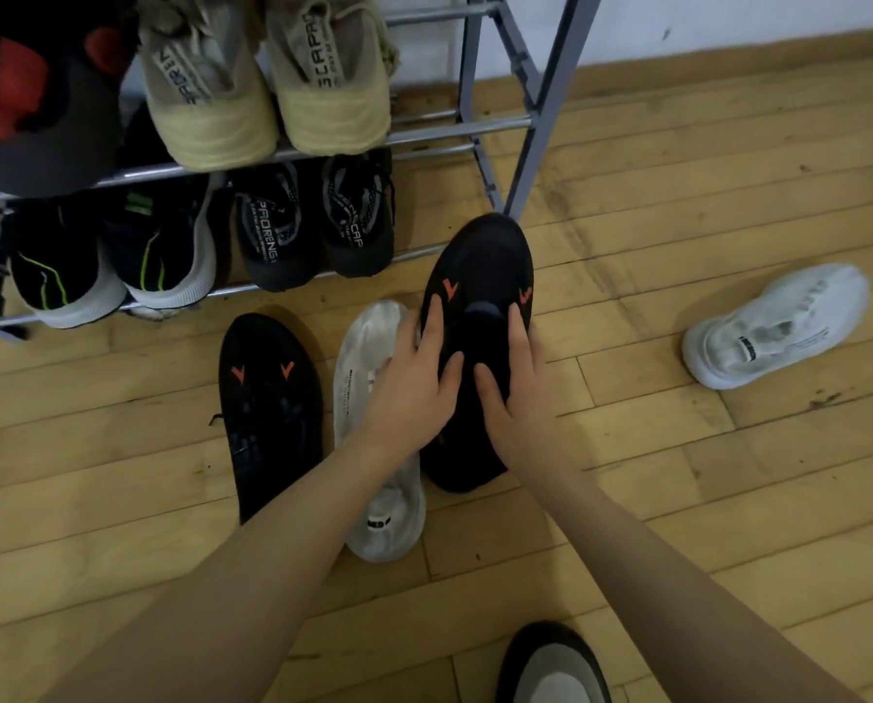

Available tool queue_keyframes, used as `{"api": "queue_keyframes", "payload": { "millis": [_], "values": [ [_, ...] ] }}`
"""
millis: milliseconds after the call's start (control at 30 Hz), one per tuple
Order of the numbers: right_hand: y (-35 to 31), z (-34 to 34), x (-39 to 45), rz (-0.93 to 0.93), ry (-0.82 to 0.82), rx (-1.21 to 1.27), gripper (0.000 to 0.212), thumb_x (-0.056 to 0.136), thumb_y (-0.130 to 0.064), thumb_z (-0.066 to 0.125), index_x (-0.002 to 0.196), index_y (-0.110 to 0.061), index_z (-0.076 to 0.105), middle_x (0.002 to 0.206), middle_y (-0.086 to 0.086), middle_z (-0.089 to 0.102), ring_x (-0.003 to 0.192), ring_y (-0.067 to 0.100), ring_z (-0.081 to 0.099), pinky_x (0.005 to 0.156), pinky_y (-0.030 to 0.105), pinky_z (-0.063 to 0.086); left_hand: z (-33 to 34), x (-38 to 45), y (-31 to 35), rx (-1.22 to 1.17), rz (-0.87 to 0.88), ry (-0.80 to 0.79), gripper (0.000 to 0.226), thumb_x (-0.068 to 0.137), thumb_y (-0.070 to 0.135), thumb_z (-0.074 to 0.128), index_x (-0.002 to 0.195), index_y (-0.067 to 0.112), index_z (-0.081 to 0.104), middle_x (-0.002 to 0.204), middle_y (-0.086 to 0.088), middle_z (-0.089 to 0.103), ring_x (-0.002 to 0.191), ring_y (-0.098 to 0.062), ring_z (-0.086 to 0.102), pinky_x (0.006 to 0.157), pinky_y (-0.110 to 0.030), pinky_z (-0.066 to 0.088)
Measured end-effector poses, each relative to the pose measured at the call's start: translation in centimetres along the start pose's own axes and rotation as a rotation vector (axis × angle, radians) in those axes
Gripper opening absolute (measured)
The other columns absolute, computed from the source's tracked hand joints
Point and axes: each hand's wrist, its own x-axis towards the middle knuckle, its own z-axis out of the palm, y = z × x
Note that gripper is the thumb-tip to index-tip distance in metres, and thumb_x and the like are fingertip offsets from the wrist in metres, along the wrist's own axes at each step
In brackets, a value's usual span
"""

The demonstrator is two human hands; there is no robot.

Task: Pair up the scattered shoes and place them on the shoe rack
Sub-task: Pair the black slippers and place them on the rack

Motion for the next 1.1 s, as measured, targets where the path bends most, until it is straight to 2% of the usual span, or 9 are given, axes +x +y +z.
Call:
{"api": "queue_keyframes", "payload": {
  "millis": [67,167,267,367,500,633,733,900,1100],
  "values": [
    [-1.4,-0.5,0.2,-0.045,0.018,-0.010,0.062,0.097,-0.027,0.042,0.149,-0.025,0.008,0.155,0.007,0.014,0.139,0.011,0.021,0.095,-0.005,0.019,-1.3,-0.4,0.6,-0.049,0.042,0.055,0.065,0.096,0.028,0.043,0.148,0.016,0.006,0.149,-0.010,0.018,0.120,-0.011,0.036,0.097,-0.015,0.030],
    [-3.9,-1.4,0.7,-0.100,0.050,-0.007,0.060,0.097,-0.030,0.042,0.149,-0.028,0.011,0.153,0.007,0.021,0.138,0.016,0.028,0.105,0.012,0.030,-3.9,-0.6,1.2,-0.066,0.111,0.129,0.064,0.095,0.025,0.046,0.148,0.013,0.012,0.145,-0.011,0.023,0.106,0.010,0.029,0.090,0.000,0.023],
    [-6.6,-1.2,0.9,-0.150,0.069,-0.034,0.058,0.097,-0.032,0.042,0.148,-0.027,0.016,0.149,0.009,0.030,0.134,0.018,0.035,0.103,0.029,0.038,-7.2,-1.1,1.5,-0.044,0.128,0.197,0.061,0.095,0.025,0.047,0.147,0.014,0.017,0.142,-0.011,0.027,0.101,0.006,0.036,0.086,-0.010,0.034],
    [-9.4,0.3,0.3,-0.170,0.011,-0.024,0.057,0.096,-0.030,0.045,0.147,-0.027,0.019,0.148,0.005,0.033,0.131,0.013,0.037,0.101,0.021,0.037,-10.3,-3.0,0.7,0.025,0.049,0.234,0.062,0.094,0.031,0.045,0.148,0.020,0.015,0.143,-0.005,0.025,0.097,-0.007,0.048,0.080,-0.023,0.046],
    [-12.5,3.9,-1.5,-0.229,-0.102,-0.010,0.057,0.096,-0.028,0.046,0.147,-0.028,0.020,0.148,0.002,0.033,0.135,0.015,0.034,0.105,0.039,0.039,-13.2,-7.0,-1.7,0.022,-0.096,0.287,0.062,0.094,0.033,0.045,0.148,0.024,0.015,0.146,-0.003,0.025,0.112,-0.016,0.048,0.088,-0.028,0.045],
    [-14.7,8.0,-3.1,-0.273,-0.174,-0.026,0.055,0.097,-0.027,0.047,0.147,-0.026,0.023,0.148,0.004,0.034,0.133,0.015,0.035,0.105,0.042,0.038,-15.6,-10.6,-4.8,0.057,-0.191,0.325,0.063,0.094,0.032,0.044,0.148,0.022,0.014,0.143,-0.003,0.026,0.107,-0.020,0.052,0.084,-0.036,0.051],
    [-15.9,10.9,-4.4,-0.297,-0.265,-0.042,0.056,0.097,-0.027,0.047,0.147,-0.024,0.024,0.150,0.005,0.032,0.138,0.018,0.030,0.105,0.047,0.036,-16.7,-13.0,-7.3,0.067,-0.262,0.342,0.063,0.094,0.029,0.046,0.148,0.019,0.015,0.139,-0.006,0.032,0.102,-0.021,0.053,0.080,-0.033,0.050],
    [-16.9,15.7,-5.9,-0.275,-0.376,-0.110,0.055,0.096,-0.026,0.047,0.147,-0.024,0.025,0.153,0.006,0.028,0.142,0.018,0.022,0.107,0.044,0.031,-17.7,-15.5,-11.0,0.040,-0.412,0.320,0.063,0.094,0.024,0.047,0.148,0.015,0.014,0.139,-0.012,0.032,0.106,-0.028,0.052,0.086,-0.040,0.049],
    [-15.6,19.4,-5.6,-0.265,-0.456,-0.169,0.055,0.096,-0.026,0.047,0.146,-0.029,0.024,0.147,0.000,0.036,0.132,0.016,0.034,0.097,0.027,0.020,-17.0,-16.0,-14.8,0.037,-0.535,0.286,0.063,0.094,0.028,0.044,0.148,0.018,0.013,0.140,-0.011,0.030,0.100,-0.026,0.056,0.083,-0.041,0.051]
  ]
}}
